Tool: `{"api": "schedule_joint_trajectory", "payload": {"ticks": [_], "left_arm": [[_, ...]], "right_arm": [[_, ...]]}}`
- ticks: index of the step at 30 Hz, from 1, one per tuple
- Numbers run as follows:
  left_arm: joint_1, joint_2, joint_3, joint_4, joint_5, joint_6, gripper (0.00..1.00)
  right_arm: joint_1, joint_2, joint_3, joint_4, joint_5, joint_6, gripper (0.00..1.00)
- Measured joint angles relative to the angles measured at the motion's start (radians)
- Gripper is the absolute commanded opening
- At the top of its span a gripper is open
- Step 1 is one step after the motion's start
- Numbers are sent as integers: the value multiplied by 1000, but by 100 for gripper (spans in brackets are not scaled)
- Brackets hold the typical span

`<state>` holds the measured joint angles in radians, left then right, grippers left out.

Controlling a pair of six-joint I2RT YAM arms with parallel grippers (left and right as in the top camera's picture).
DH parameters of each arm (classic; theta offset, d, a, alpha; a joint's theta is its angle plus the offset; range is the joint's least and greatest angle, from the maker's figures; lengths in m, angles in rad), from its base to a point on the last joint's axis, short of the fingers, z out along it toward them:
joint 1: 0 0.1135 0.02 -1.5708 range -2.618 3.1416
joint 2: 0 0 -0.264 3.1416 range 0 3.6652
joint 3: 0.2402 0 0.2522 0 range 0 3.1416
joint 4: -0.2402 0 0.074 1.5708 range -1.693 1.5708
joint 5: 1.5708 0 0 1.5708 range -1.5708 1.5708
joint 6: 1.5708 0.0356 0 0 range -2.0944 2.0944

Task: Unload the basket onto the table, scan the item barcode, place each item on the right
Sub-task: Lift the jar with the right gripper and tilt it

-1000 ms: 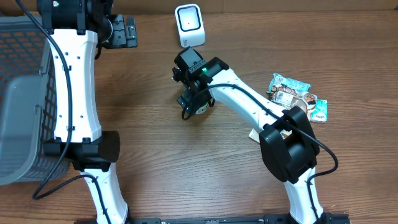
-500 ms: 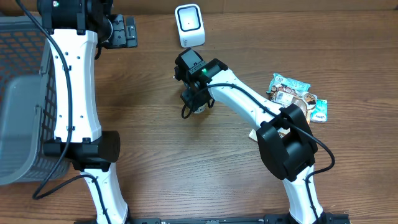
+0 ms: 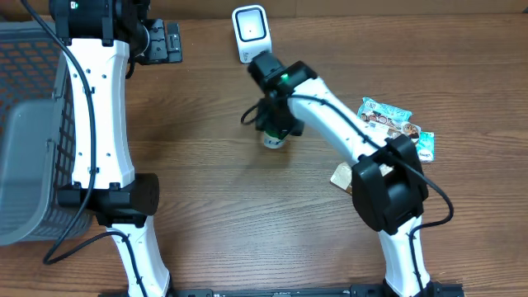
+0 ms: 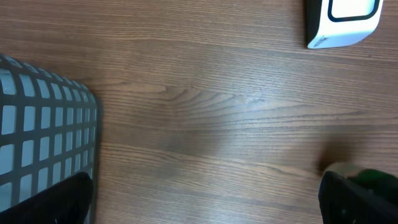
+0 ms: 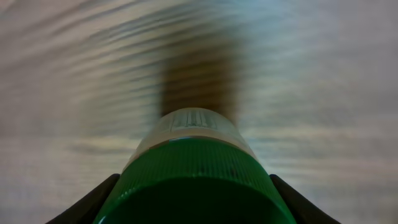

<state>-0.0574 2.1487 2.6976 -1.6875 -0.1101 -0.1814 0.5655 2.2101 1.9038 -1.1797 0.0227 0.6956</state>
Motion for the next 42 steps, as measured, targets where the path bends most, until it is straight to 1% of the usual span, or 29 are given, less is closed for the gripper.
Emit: {"api": "schedule_joint_trajectory", "payload": {"ticks": [4, 5, 7, 8, 10, 11, 14, 17, 20, 24, 31, 36, 42], "left_arm": [[0, 0, 0, 0, 0, 0, 100], [0, 0, 0, 0, 0, 0, 100], [0, 0, 0, 0, 0, 0, 100], [0, 0, 0, 0, 0, 0, 100], [0, 0, 0, 0, 0, 0, 100], [0, 0, 0, 0, 0, 0, 100], [0, 0, 0, 0, 0, 0, 100], [0, 0, 0, 0, 0, 0, 100], [0, 0, 0, 0, 0, 0, 100], [0, 0, 0, 0, 0, 0, 100], [0, 0, 0, 0, 0, 0, 100], [0, 0, 0, 0, 0, 0, 100], [0, 0, 0, 0, 0, 0, 100]], "right_arm": [[-36, 0, 0, -19, 1, 251, 29], [-38, 0, 0, -19, 2, 290, 30], [-38, 0, 0, -18, 2, 383, 35], [-35, 0, 0, -18, 0, 420, 38], [-33, 0, 0, -18, 0, 477, 38], [-31, 0, 0, -18, -6, 495, 38], [-31, 0, 0, -27, -51, 532, 32], [-43, 0, 0, -22, -141, 525, 26], [-83, 0, 0, -5, -288, 470, 20], [-173, 0, 0, 27, -541, 344, 20], [-317, 0, 0, 31, -914, 180, 20], [-373, 0, 0, 32, -1081, 113, 20], [-382, 0, 0, 40, -1161, 85, 20]]}}
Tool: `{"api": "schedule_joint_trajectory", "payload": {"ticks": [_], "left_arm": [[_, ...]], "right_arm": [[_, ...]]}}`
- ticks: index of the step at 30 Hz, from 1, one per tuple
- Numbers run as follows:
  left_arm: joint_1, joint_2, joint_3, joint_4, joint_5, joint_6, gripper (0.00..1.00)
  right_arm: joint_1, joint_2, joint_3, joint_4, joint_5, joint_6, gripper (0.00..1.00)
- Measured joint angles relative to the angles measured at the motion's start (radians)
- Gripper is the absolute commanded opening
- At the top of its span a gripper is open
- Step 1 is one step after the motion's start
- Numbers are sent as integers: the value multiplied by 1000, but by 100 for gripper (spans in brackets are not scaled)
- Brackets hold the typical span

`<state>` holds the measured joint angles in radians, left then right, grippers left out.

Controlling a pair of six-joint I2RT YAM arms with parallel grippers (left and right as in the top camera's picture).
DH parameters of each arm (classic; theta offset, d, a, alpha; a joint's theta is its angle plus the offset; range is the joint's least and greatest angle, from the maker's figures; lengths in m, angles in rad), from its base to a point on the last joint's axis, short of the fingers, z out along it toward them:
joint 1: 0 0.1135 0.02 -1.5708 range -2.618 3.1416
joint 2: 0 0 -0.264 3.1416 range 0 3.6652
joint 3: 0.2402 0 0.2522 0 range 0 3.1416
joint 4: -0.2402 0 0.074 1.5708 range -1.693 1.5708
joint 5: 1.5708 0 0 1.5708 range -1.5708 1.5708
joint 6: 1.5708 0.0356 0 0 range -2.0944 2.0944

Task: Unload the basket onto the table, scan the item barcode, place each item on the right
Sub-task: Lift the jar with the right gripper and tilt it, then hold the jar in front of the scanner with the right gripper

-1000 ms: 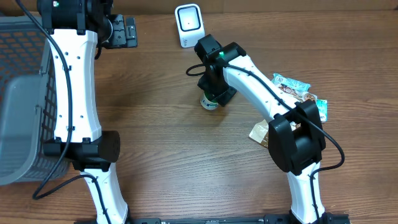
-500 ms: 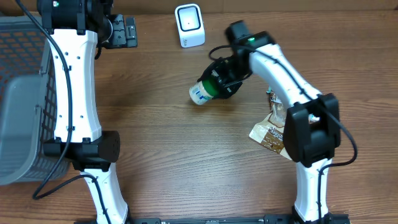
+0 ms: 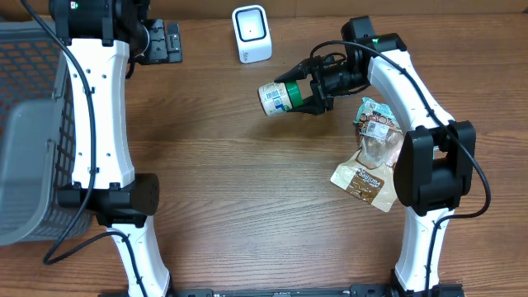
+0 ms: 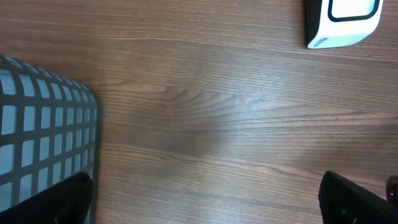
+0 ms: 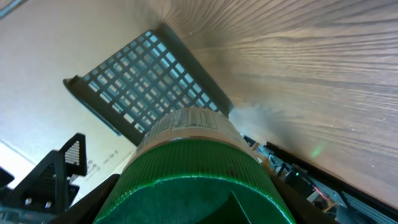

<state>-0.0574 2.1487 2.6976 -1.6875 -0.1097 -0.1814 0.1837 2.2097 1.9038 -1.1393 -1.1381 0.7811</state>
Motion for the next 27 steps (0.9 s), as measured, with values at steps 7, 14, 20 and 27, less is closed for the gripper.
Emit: {"api": "schedule_joint_trajectory", "payload": {"ticks": [7, 14, 20, 27], "left_arm": [[0, 0, 0, 0, 0, 0, 100], [0, 0, 0, 0, 0, 0, 100], [0, 0, 0, 0, 0, 0, 100], [0, 0, 0, 0, 0, 0, 100]], "right_arm": [[0, 0, 0, 2, -8, -7, 20], [2, 0, 0, -2, 39, -12, 20], [14, -1, 0, -1, 135, -20, 20], [101, -2, 0, -2, 295, -71, 19]]}}
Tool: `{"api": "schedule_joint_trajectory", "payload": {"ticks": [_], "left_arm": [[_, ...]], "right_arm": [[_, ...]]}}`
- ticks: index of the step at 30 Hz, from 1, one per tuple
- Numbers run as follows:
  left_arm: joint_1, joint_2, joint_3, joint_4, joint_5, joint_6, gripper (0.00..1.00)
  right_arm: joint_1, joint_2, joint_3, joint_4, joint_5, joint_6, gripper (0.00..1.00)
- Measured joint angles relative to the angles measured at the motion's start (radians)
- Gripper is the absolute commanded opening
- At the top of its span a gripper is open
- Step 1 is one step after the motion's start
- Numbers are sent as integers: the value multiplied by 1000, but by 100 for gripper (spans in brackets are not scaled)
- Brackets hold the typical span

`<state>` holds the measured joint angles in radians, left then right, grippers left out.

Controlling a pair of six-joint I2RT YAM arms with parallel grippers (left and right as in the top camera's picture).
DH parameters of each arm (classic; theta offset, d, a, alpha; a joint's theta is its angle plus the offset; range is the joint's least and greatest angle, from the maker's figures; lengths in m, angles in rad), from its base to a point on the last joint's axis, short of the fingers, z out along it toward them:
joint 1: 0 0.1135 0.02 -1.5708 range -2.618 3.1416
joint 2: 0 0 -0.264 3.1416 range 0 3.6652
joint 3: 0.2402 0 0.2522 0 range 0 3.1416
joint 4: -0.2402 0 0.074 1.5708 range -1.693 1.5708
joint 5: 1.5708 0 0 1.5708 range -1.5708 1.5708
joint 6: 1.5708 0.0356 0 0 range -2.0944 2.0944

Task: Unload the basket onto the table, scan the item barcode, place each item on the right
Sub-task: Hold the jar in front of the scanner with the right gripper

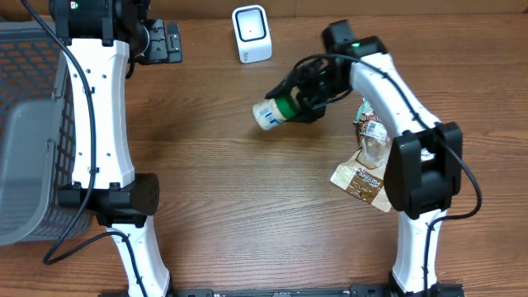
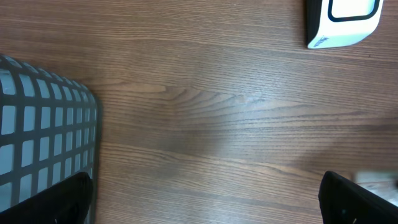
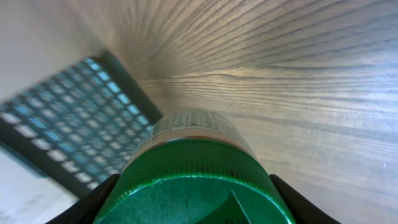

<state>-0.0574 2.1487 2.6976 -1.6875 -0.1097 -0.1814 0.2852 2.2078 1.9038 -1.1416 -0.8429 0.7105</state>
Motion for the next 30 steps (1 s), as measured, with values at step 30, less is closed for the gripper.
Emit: {"api": "schedule_joint_trajectory", "payload": {"ticks": [30], "left_arm": [[0, 0, 0, 0, 0, 0, 100]], "right_arm": [[256, -170, 109, 449, 941, -428, 30]]}}
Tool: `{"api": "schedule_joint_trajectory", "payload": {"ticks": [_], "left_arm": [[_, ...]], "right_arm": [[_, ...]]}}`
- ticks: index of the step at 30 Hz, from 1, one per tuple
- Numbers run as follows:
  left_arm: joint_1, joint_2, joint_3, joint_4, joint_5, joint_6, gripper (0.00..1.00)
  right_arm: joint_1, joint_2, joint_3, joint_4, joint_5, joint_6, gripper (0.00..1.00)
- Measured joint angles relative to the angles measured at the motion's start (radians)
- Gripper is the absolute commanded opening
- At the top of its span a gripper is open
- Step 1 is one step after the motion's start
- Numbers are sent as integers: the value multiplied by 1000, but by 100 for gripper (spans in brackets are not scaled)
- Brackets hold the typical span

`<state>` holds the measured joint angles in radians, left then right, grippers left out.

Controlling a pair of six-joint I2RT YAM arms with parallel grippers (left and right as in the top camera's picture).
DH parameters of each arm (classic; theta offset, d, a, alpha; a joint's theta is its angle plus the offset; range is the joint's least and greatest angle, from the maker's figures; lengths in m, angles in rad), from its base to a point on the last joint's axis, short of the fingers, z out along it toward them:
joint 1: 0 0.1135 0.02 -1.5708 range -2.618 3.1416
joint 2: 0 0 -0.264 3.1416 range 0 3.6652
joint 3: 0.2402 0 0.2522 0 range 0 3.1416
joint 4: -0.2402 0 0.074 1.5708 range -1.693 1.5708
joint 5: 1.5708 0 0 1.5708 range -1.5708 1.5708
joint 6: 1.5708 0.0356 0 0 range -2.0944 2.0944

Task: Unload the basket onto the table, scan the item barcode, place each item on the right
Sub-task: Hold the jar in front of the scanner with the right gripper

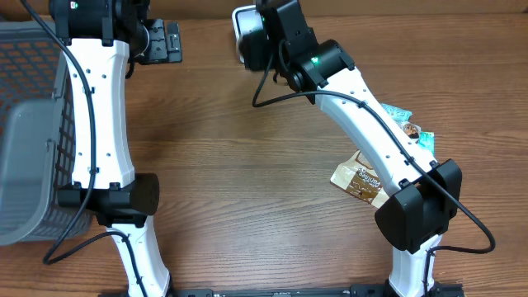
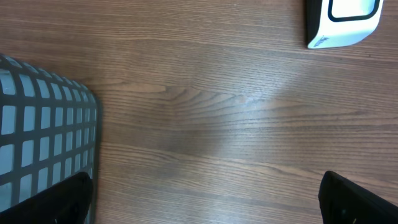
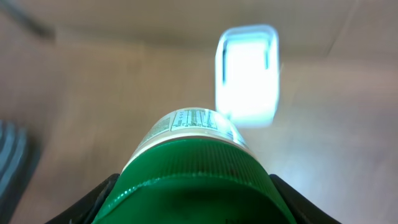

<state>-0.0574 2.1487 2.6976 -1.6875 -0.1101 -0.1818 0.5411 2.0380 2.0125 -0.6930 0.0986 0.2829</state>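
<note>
A bottle with a green cap (image 3: 196, 171) and a white printed label fills the right wrist view, and my right gripper (image 3: 194, 210) is shut on it at the cap end. Past the bottle, the white barcode scanner (image 3: 247, 74) shows blurred, and the bottle's far end points toward it. In the overhead view the right arm (image 1: 346, 91) reaches to the table's far edge, covering most of the scanner (image 1: 244, 18) and hiding the bottle. My left gripper (image 2: 211, 202) is open over bare wood, with the scanner (image 2: 342, 22) at the top right of its view.
A grey mesh basket (image 1: 25, 124) stands at the table's left edge. Snack packets (image 1: 404, 124) and a brown pouch (image 1: 359, 181) lie on the right side. The left arm (image 1: 95, 99) stretches along the left of the table.
My right gripper, still holding the bottle, has moved from mid-table up and left to the scanner at the far edge. The bottle now faces the scanner. The left arm has not moved.
The right gripper first held the bottle upright on the table below the scanner. Then the bottle was lifted and lying sideways to the right, label showing. Later it was tilted further left at mid-table. Now it is held at the scanner.
</note>
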Motion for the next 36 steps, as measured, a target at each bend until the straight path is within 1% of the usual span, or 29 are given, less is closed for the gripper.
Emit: {"api": "schedule_joint_trajectory", "payload": {"ticks": [3, 6, 11, 16, 21, 26, 30, 36], "left_arm": [[0, 0, 0, 0, 0, 0, 100], [0, 0, 0, 0, 0, 0, 100], [0, 0, 0, 0, 0, 0, 100], [0, 0, 0, 0, 0, 0, 100], [0, 0, 0, 0, 0, 0, 100], [0, 0, 0, 0, 0, 0, 100], [0, 0, 0, 0, 0, 0, 100], [0, 0, 0, 0, 0, 0, 100]], "right_arm": [[-1, 6, -1, 142, 92, -37, 30], [-5, 35, -1, 274, 139, -88, 30], [-9, 126, -1, 455, 172, -153, 29], [-10, 237, -5, 660, 183, -178, 30], [-11, 342, -6, 851, 211, -265, 31], [-11, 423, -6, 972, 235, -431, 31], [-12, 459, -6, 1003, 250, -560, 31], [-24, 477, -6, 1051, 252, -689, 34]]}}
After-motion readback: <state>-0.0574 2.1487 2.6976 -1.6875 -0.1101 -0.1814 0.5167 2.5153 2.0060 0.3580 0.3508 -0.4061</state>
